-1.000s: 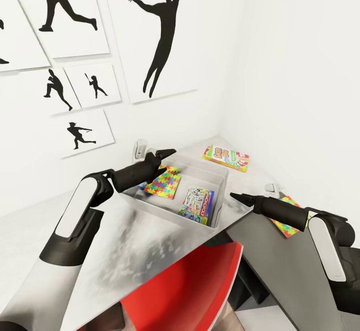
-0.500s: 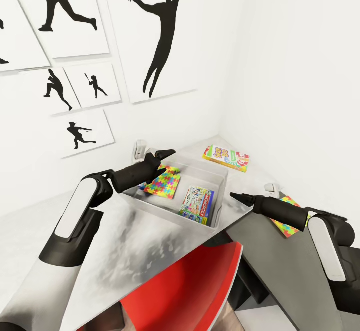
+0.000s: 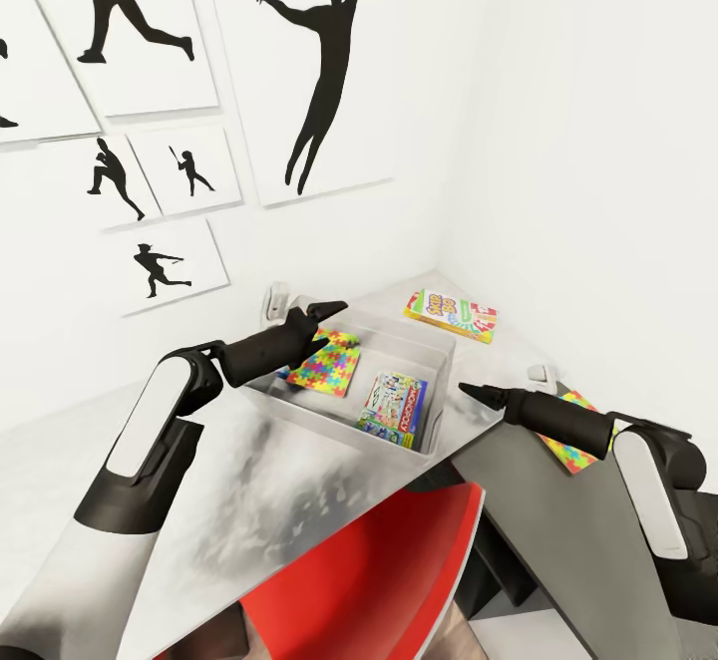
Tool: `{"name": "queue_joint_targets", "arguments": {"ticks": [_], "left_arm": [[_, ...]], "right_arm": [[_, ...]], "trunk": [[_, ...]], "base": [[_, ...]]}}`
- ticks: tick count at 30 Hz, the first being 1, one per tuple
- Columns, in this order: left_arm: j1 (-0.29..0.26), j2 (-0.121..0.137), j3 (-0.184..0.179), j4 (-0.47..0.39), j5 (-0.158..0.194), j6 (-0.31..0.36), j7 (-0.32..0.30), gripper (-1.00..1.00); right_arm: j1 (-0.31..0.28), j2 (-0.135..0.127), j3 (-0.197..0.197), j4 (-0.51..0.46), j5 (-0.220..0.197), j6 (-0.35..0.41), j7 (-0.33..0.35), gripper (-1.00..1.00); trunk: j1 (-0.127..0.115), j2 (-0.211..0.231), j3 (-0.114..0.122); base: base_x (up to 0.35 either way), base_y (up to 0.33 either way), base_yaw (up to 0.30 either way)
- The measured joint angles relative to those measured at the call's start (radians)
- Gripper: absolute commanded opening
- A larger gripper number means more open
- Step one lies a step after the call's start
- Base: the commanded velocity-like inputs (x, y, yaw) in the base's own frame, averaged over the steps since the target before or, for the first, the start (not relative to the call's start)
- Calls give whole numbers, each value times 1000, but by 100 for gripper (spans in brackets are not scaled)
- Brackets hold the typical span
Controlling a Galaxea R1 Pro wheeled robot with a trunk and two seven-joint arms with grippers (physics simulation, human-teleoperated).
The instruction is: Put all the toys in the child's room - the three board games (two on the bed and one on the table), the two jigsaw puzzles on the table, and the tennis ball on the table - inside the toy box on the table in the child's room.
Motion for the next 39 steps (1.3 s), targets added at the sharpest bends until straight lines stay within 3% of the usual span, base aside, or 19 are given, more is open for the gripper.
{"name": "queue_joint_targets", "arguments": {"ticks": [5,12,17,22,39], "left_arm": [[0,9,11,-1,0,5,2,100],[-6,42,42,-7,0,30,2,100],[-28,71,74,-12,2,71,2,100],[-54,85,92,-14,4,109,2,100],[-158,110,103,-13,7,185,5,100]], "right_arm": [[-2,3,1,0,0,0,-23,100],[-7,20,0,0,-4,2,-104,100],[-10,31,-1,0,-6,3,-181,100],[-11,35,-2,-1,-8,4,-213,100],[-40,45,-3,-4,-9,13,-274,100]], "trunk": [[0,0,0],[0,0,0],[0,0,0],[0,0,0],[0,0,0]], "base": [[0,0,0],[0,0,0],[0,0,0],[0,0,0],[0,0,0]]}}
